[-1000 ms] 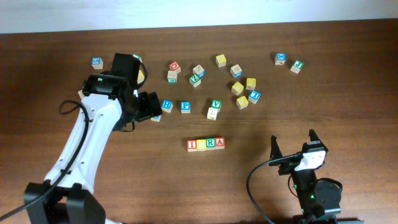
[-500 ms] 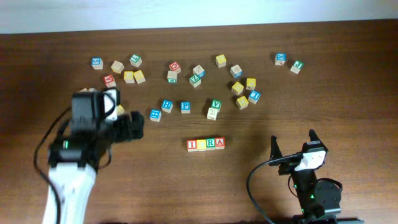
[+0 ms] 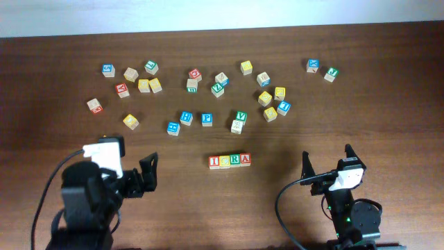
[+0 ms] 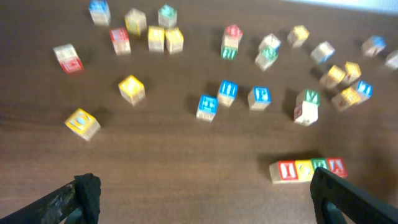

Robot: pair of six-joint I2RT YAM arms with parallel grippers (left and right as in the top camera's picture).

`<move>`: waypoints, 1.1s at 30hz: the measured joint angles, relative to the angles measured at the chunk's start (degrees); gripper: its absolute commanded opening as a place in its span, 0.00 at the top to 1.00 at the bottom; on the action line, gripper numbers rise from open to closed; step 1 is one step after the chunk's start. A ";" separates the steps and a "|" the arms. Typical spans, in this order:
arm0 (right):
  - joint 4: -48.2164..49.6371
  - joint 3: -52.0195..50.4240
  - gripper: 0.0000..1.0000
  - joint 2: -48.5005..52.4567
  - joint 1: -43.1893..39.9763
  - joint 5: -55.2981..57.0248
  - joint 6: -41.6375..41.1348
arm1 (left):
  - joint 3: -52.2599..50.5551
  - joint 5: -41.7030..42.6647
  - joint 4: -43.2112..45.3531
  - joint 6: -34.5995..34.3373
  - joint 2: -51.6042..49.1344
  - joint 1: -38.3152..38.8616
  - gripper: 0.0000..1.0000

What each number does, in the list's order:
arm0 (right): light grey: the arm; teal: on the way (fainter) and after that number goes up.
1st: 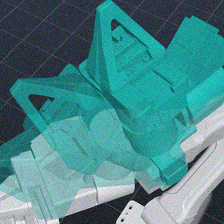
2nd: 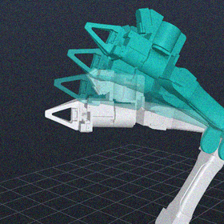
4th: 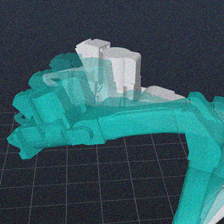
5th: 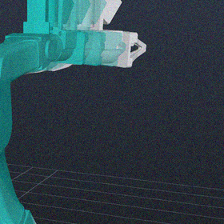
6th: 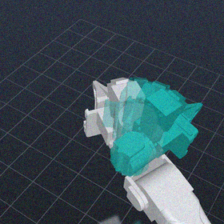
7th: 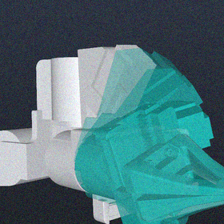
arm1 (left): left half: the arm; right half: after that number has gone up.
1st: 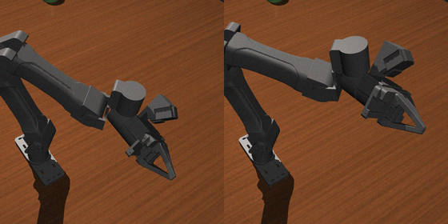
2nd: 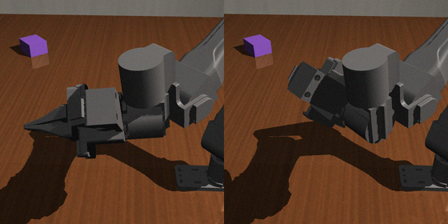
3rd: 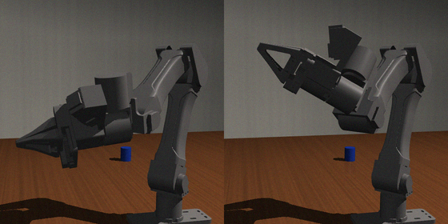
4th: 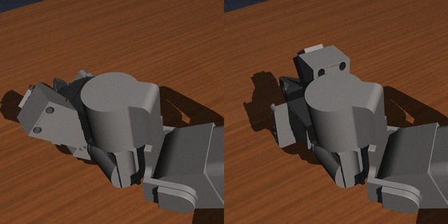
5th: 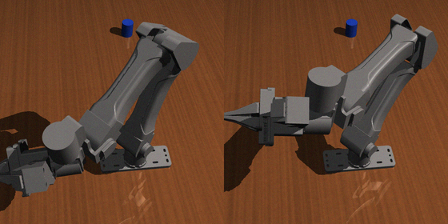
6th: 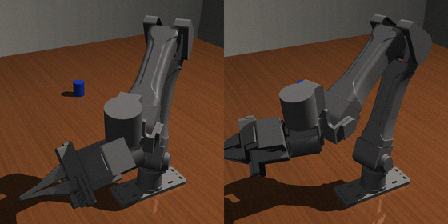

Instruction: Spell out ICRA

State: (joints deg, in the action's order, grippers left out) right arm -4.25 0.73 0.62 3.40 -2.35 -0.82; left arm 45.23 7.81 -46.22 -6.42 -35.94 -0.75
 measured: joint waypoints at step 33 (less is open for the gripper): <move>0.00 0.00 0.02 0.02 0.00 0.00 0.00 | -42.34 0.79 39.54 7.89 35.10 -5.44 0.01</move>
State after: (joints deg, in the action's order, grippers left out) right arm -4.25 0.73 0.64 3.40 -2.35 -0.82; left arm 2.90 8.60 -6.68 1.48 -0.84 -6.20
